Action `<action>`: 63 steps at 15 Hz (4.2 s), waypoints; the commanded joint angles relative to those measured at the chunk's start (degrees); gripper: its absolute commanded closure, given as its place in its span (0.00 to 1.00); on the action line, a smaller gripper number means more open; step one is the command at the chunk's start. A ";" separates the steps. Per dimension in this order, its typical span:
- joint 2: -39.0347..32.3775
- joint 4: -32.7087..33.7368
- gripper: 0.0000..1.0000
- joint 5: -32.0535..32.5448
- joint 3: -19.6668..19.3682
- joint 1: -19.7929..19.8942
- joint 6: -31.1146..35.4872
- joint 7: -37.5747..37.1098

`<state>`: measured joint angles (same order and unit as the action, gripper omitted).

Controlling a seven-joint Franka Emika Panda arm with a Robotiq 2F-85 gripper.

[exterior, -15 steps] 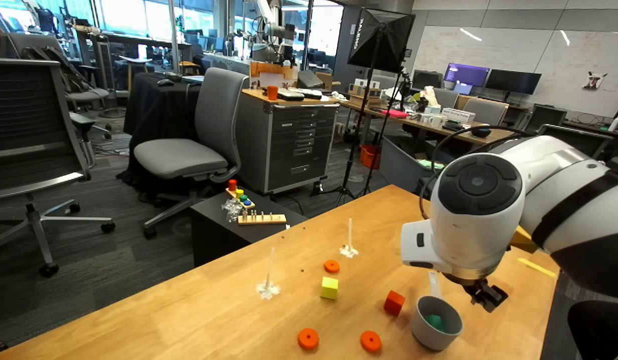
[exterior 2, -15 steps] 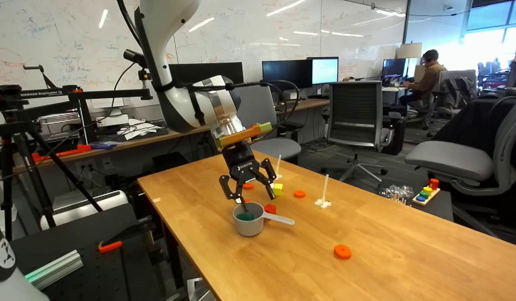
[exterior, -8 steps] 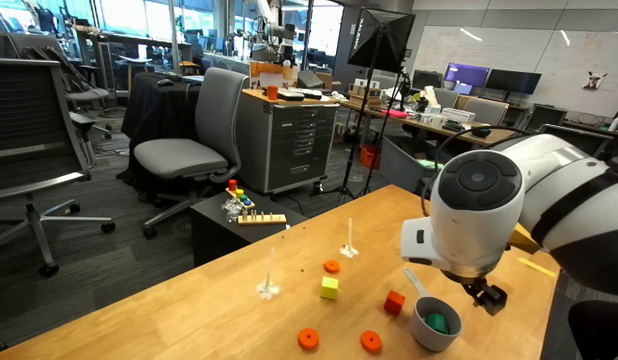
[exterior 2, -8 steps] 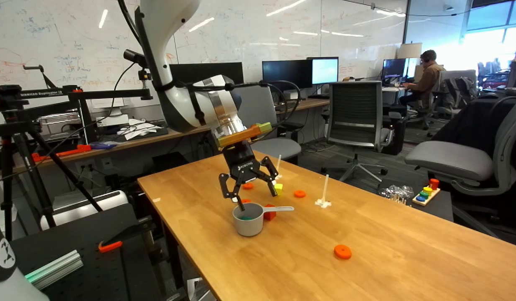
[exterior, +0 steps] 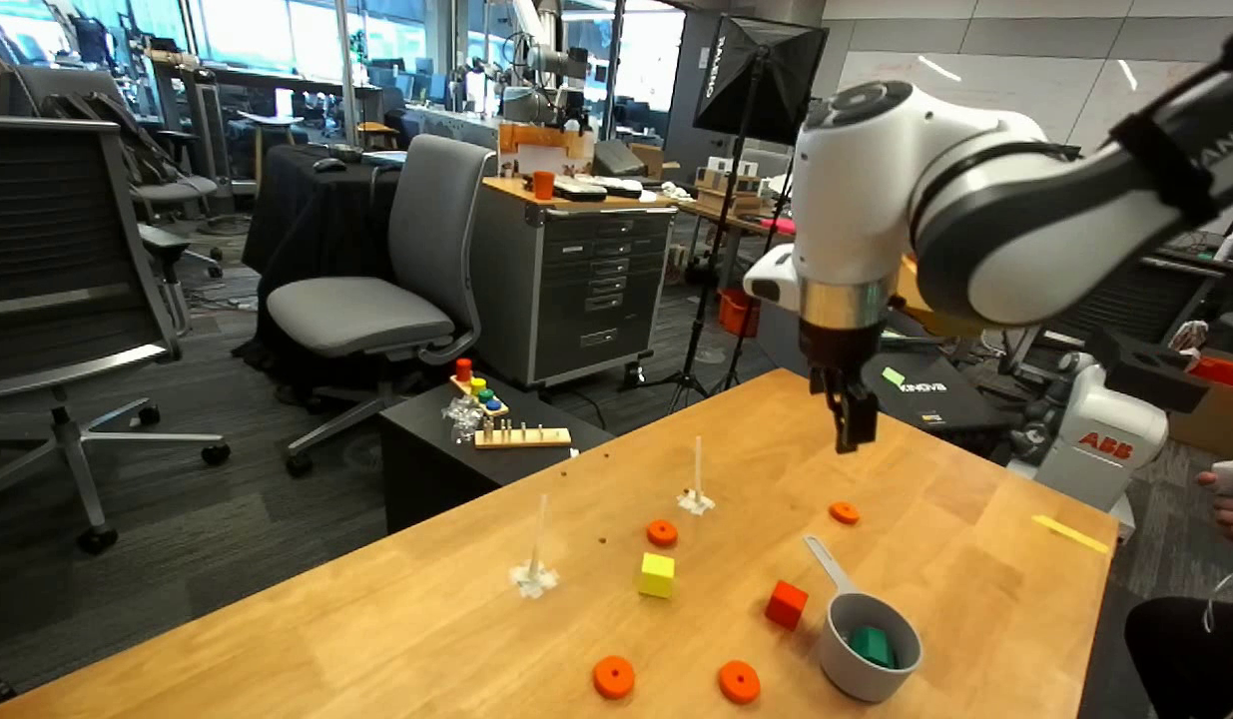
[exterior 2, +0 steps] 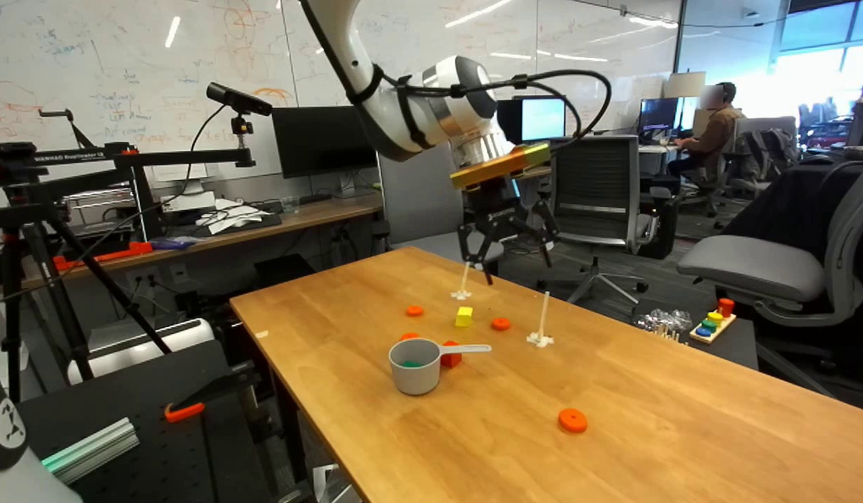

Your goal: Put the blocks in the cup

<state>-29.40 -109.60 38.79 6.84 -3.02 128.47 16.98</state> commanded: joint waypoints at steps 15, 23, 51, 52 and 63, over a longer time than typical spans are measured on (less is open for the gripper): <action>-13.99 19.73 0.00 -13.03 1.24 -3.55 1.62 6.70; -24.18 27.93 0.00 -17.03 4.19 -6.99 -0.25 13.74; -32.29 34.09 0.01 -26.06 1.90 -9.29 1.17 -1.89; -32.18 33.98 0.00 -26.54 1.50 -9.20 1.13 -3.10; -31.78 33.19 0.73 -26.69 0.26 -8.89 2.07 -5.07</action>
<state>-61.02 -77.12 13.10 7.33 -11.64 129.87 12.11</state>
